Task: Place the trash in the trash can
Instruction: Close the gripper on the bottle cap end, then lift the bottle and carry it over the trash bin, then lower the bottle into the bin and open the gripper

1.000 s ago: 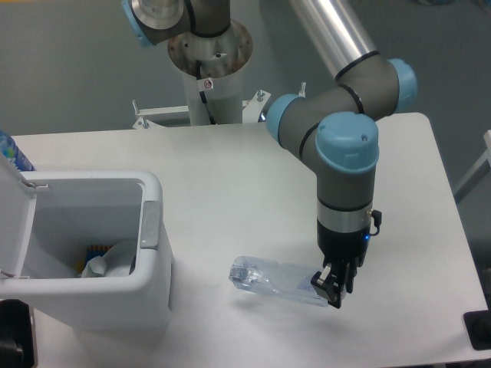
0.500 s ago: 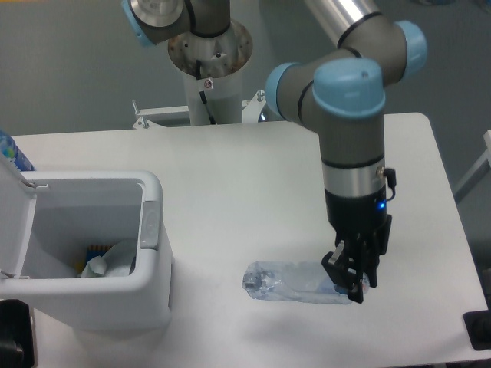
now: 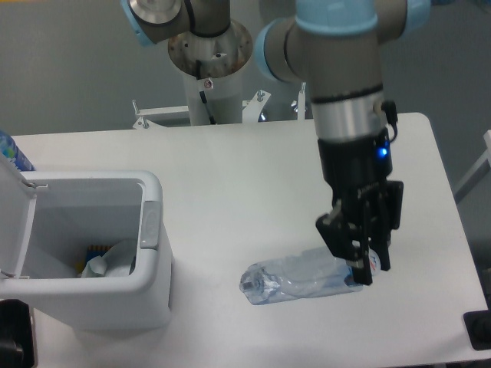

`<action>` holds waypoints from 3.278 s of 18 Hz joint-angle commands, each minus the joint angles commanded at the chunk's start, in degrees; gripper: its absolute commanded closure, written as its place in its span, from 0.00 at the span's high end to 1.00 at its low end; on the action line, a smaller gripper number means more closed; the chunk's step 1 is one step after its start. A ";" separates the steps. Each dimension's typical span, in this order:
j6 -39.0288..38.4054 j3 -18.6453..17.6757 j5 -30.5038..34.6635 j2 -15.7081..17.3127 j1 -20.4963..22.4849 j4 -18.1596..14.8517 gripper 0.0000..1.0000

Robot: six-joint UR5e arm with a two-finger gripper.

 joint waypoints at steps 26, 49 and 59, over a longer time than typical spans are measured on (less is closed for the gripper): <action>10.20 -8.61 -2.90 8.27 -18.54 1.14 0.15; 18.46 -18.02 -3.70 5.72 -21.44 1.14 0.15; 18.90 -18.72 -3.61 4.32 -24.26 1.14 0.16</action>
